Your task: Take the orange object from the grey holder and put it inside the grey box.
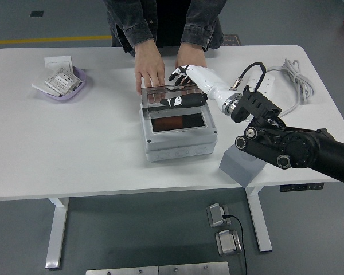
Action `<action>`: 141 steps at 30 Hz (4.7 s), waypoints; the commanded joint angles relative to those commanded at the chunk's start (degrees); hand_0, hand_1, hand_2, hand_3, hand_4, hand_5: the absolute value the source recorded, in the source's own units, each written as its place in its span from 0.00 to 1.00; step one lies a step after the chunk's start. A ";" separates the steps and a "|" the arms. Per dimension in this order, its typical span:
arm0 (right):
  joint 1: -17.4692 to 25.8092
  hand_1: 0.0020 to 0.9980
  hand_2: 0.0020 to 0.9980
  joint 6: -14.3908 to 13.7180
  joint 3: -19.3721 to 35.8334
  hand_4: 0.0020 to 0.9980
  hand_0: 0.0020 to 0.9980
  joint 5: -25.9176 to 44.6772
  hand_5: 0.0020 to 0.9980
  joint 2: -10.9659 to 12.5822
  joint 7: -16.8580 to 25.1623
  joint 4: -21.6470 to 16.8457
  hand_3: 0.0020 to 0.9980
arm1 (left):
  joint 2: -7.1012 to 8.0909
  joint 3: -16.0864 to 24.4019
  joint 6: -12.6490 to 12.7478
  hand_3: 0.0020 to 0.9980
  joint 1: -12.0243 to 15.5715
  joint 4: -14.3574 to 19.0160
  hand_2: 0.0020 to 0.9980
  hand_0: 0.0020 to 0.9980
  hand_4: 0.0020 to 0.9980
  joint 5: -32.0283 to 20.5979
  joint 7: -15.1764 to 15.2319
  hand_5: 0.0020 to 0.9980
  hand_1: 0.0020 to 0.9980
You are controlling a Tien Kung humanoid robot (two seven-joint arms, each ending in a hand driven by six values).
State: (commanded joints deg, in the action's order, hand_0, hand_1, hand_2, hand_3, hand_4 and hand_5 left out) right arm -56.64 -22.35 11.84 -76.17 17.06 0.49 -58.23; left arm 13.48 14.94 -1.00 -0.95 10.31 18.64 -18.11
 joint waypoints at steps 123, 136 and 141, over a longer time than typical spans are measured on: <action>48.31 0.50 0.65 -1.70 58.10 0.98 0.48 32.71 0.89 3.43 19.45 -24.71 0.69 | 1.70 -0.22 -0.07 0.81 0.93 0.00 0.68 0.69 0.69 -2.21 0.55 0.13 0.73; 47.77 0.50 0.65 -1.78 57.05 0.98 0.48 32.06 0.89 3.15 19.40 -24.43 0.68 | 1.10 1.30 -0.08 0.82 0.74 0.00 0.68 0.69 0.69 -0.75 0.47 0.13 0.73; 47.74 0.51 0.65 -1.77 57.35 0.97 0.48 31.92 0.89 3.15 19.40 -24.46 0.68 | 0.96 2.45 -0.12 0.82 0.77 0.00 0.68 0.69 0.69 0.39 0.25 0.13 0.73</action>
State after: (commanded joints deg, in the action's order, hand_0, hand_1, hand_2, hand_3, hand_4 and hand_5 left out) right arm -8.91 -24.11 69.19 -44.25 20.21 19.89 -82.69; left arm 14.44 17.40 -1.12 -0.18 10.31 19.02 -17.86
